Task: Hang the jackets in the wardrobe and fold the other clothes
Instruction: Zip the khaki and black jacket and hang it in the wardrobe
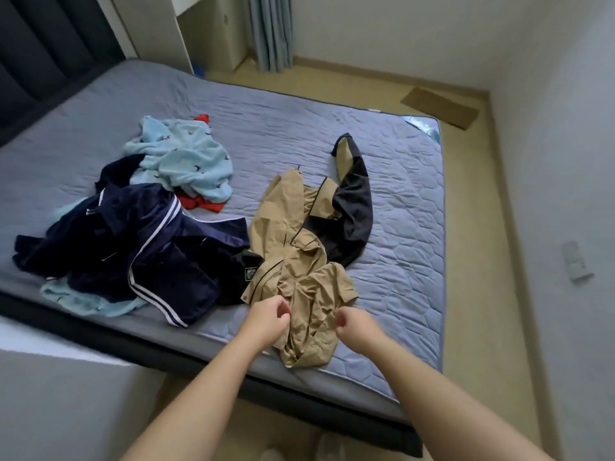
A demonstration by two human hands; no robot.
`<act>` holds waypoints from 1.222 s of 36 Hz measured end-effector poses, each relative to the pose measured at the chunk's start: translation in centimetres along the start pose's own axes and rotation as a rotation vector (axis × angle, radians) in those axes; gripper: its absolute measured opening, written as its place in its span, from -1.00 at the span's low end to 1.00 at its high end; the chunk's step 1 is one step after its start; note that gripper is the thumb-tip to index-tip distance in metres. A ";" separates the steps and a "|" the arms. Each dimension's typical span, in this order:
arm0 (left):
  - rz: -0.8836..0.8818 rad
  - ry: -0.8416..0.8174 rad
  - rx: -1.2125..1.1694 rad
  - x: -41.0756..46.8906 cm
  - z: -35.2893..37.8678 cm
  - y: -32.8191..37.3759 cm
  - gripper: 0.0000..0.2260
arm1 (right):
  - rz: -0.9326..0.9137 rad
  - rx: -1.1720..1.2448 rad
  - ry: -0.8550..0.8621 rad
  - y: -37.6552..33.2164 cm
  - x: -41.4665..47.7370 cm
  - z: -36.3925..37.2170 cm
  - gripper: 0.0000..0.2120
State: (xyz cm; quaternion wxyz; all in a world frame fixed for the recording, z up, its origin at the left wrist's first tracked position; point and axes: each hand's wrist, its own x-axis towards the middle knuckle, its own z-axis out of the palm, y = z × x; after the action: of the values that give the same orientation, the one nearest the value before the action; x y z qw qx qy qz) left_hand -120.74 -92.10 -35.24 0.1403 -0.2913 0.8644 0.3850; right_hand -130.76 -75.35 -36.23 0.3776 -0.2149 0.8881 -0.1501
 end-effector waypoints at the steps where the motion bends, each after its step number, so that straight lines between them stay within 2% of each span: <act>1: -0.029 -0.028 0.044 2.0 1.1 -1.1 -0.89 | 0.009 -0.060 -0.032 0.7 2.1 0.7 -0.87; 4: -0.083 -0.118 0.163 8.2 4.7 -4.9 -0.90 | -0.004 -0.225 -0.058 2.3 8.9 3.2 -0.75; 8: -0.072 -0.161 0.323 16.7 8.3 -9.6 -0.92 | -0.065 -0.349 -0.076 3.5 17.5 6.7 -0.64; 11: -0.045 -0.134 0.415 22.5 10.3 -12.4 -0.78 | -0.111 -0.375 -0.065 4.0 23.1 8.5 -0.52; 14: -0.015 -0.143 0.398 26.8 11.8 -14.0 -0.69 | -0.174 -0.415 -0.052 4.0 27.9 9.8 -0.38; 17: 0.027 -0.261 0.360 29.6 13.5 -14.8 -0.63 | -0.219 -0.508 -0.065 4.1 31.9 11.1 -0.26; 19: 0.043 -0.366 0.434 30.9 15.0 -15.2 -0.56 | -0.228 -0.584 -0.080 4.7 33.9 11.8 -0.28; 22: -0.024 -0.445 0.532 31.5 17.3 -15.5 -0.43 | -0.203 -0.714 -0.082 6.1 35.3 12.4 -0.49; 24: -0.055 -0.388 0.542 31.3 18.4 -15.5 -0.47 | -0.235 -0.812 -0.047 6.8 35.5 12.6 -0.69; 26: -0.045 -0.307 0.566 30.8 18.9 -15.3 -0.58 | -0.264 -0.854 -0.041 7.2 35.0 12.3 -0.76; 30: -0.015 -0.263 0.488 29.3 18.0 -14.0 -0.77 | -0.377 -0.744 -0.029 6.7 33.0 9.7 -0.95; 35: 0.082 -0.182 0.311 27.0 12.1 -7.9 -0.72 | -0.402 -0.565 0.026 4.4 27.6 1.7 -0.89; 41: 0.287 -0.178 0.235 21.5 0.5 2.7 -0.93 | -0.365 -0.559 0.085 -0.6 18.5 -10.6 -0.81; 44: 0.372 -0.162 0.189 18.4 -5.3 7.3 -0.79 | -0.396 -0.563 0.151 -3.8 13.6 -15.9 -0.74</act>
State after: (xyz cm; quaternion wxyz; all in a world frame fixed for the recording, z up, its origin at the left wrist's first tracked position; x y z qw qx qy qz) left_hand -139.85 -99.45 -36.01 0.1623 -0.0805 0.9215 0.3434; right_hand -149.89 -83.66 -32.22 0.2006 -0.4667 0.8612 0.0147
